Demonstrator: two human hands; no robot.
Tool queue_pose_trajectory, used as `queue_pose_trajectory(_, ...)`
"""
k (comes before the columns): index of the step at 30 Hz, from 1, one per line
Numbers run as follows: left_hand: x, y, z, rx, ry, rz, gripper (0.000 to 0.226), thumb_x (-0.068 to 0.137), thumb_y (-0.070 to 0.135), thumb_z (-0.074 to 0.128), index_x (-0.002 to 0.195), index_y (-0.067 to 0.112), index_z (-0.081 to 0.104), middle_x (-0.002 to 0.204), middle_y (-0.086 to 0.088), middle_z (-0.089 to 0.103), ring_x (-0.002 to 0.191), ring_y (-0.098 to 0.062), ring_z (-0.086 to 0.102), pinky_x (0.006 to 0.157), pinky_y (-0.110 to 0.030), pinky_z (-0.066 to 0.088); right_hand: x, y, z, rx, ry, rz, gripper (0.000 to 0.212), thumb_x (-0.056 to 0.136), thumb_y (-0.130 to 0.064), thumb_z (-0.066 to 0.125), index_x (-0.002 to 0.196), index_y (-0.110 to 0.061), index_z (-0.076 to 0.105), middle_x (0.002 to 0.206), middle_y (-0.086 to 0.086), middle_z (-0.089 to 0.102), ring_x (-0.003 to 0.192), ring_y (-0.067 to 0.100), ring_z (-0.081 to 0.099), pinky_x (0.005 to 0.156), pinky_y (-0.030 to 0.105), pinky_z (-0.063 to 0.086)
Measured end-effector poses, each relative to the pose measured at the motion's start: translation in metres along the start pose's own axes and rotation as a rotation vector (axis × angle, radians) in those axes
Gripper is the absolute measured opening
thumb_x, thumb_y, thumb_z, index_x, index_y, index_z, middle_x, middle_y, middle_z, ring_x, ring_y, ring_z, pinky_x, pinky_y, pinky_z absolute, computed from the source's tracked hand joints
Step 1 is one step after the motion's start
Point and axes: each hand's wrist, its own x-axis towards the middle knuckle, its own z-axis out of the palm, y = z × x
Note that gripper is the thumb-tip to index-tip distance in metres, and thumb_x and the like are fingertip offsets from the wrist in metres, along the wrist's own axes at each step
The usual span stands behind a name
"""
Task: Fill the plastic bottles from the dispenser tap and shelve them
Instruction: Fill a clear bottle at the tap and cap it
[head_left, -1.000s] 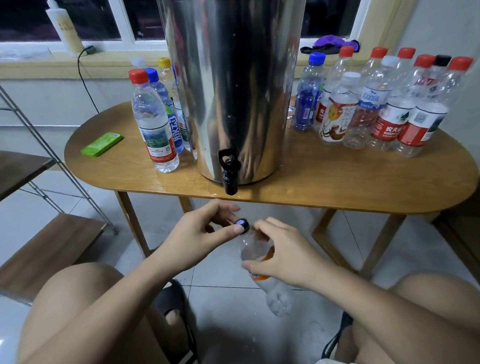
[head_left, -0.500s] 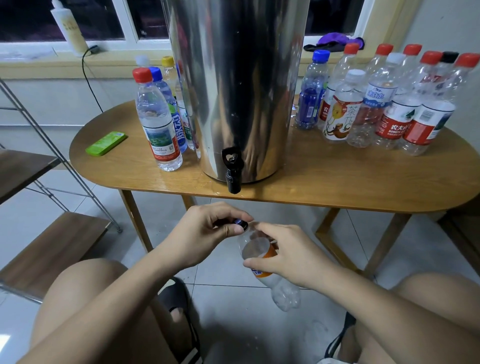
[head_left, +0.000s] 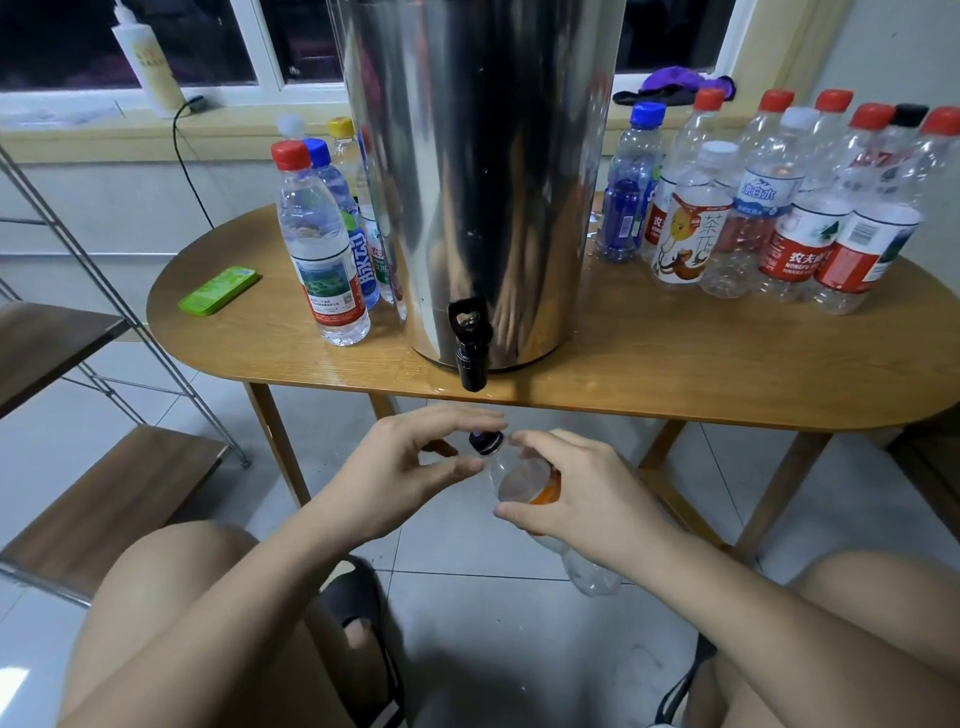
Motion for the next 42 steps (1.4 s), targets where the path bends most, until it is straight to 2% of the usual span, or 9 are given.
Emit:
queue_pose_trajectory(4, 0.0, -0.009, -0.002, 0.051, 0.004, 0.014, 0.033, 0.103, 0.015, 0.074, 0.13, 0.034, 0.078, 0.124, 0.018, 0.074, 0.118, -0.012, 0.071, 0.092, -0.035, 0.059, -0.001, 0.003, 0.002, -0.017, -0.043, -0.009, 0.081, 0.077, -0.069, 0.084, 0.149, -0.042, 0.059, 0.129, -0.025, 0.064, 0.118, 0.0, 0.061, 0.097, 0.033, 0.056)
queue_pose_trajectory(10, 0.003, -0.013, 0.006, 0.195, 0.073, -0.063, 0.037, 0.101, 0.058, 0.06, 0.117, 0.028, 0.074, 0.106, 0.014, 0.066, 0.102, -0.01, 0.064, 0.08, -0.019, 0.05, 0.0, -0.003, 0.01, -0.046, -0.02, -0.005, 0.082, 0.078, -0.071, 0.083, 0.15, -0.043, 0.055, 0.132, -0.024, 0.064, 0.119, 0.003, 0.061, 0.097, 0.032, 0.055)
queue_pose_trajectory(15, 0.008, -0.015, 0.01, 0.326, 0.152, -0.145, 0.041, 0.098, 0.069, 0.048, 0.094, 0.032, 0.065, 0.093, 0.016, 0.064, 0.089, -0.003, 0.062, 0.069, -0.016, 0.043, 0.002, -0.01, 0.017, -0.07, -0.004, 0.003, 0.079, 0.08, -0.071, 0.081, 0.15, -0.045, 0.053, 0.132, -0.023, 0.062, 0.117, 0.004, 0.059, 0.094, 0.029, 0.053)
queue_pose_trajectory(20, 0.006, -0.016, 0.01, 0.33, 0.128, -0.189, 0.056, 0.099, 0.082, 0.045, 0.11, 0.031, 0.065, 0.105, 0.017, 0.065, 0.095, -0.003, 0.063, 0.074, -0.027, 0.051, 0.006, -0.011, 0.019, -0.046, -0.001, 0.012, 0.079, 0.079, -0.068, 0.083, 0.149, -0.044, 0.055, 0.129, -0.022, 0.063, 0.118, 0.002, 0.059, 0.094, 0.027, 0.052)
queue_pose_trajectory(23, 0.003, -0.008, 0.001, 0.108, 0.051, -0.146, 0.048, 0.099, 0.064, 0.065, 0.138, 0.036, 0.064, 0.128, 0.025, 0.065, 0.116, 0.001, 0.064, 0.088, -0.023, 0.054, 0.008, -0.01, 0.016, -0.024, 0.014, 0.026, 0.079, 0.079, -0.068, 0.083, 0.148, -0.042, 0.056, 0.131, -0.021, 0.063, 0.117, 0.004, 0.06, 0.095, 0.031, 0.054)
queue_pose_trajectory(27, 0.002, -0.013, -0.007, 0.001, 0.023, -0.062, 0.032, 0.102, 0.021, 0.076, 0.129, 0.038, 0.075, 0.127, 0.015, 0.072, 0.118, -0.016, 0.068, 0.094, -0.037, 0.059, 0.007, -0.009, 0.014, -0.01, 0.004, 0.013, 0.078, 0.079, -0.067, 0.085, 0.148, -0.044, 0.056, 0.13, -0.023, 0.064, 0.116, 0.002, 0.06, 0.095, 0.029, 0.054)
queue_pose_trajectory(34, 0.006, -0.019, -0.015, 0.155, 0.164, -0.06, 0.035, 0.092, 0.052, 0.075, 0.121, 0.034, 0.079, 0.101, 0.013, 0.07, 0.102, -0.012, 0.068, 0.081, -0.026, 0.054, 0.008, -0.006, 0.013, 0.006, 0.007, 0.01, 0.078, 0.079, -0.067, 0.086, 0.147, -0.042, 0.058, 0.133, -0.023, 0.065, 0.119, 0.001, 0.06, 0.097, 0.03, 0.055)
queue_pose_trajectory(38, 0.016, -0.033, -0.046, 0.285, 0.323, -0.162, 0.03, 0.091, 0.043, 0.083, 0.117, 0.034, 0.073, 0.101, 0.02, 0.073, 0.099, 0.007, 0.067, 0.074, -0.007, 0.048, 0.008, -0.003, 0.013, 0.069, 0.028, 0.036, 0.073, 0.077, -0.066, 0.088, 0.14, -0.042, 0.06, 0.13, -0.025, 0.066, 0.118, -0.001, 0.059, 0.098, 0.031, 0.054)
queue_pose_trajectory(42, 0.027, -0.053, -0.076, 0.435, 0.449, -0.286, 0.027, 0.093, 0.038, 0.085, 0.115, 0.026, 0.076, 0.101, 0.015, 0.074, 0.094, -0.003, 0.068, 0.075, -0.021, 0.049, 0.009, -0.002, 0.014, 0.088, 0.017, 0.037, 0.072, 0.077, -0.064, 0.089, 0.139, -0.041, 0.061, 0.129, -0.028, 0.064, 0.115, -0.002, 0.059, 0.097, 0.026, 0.053)
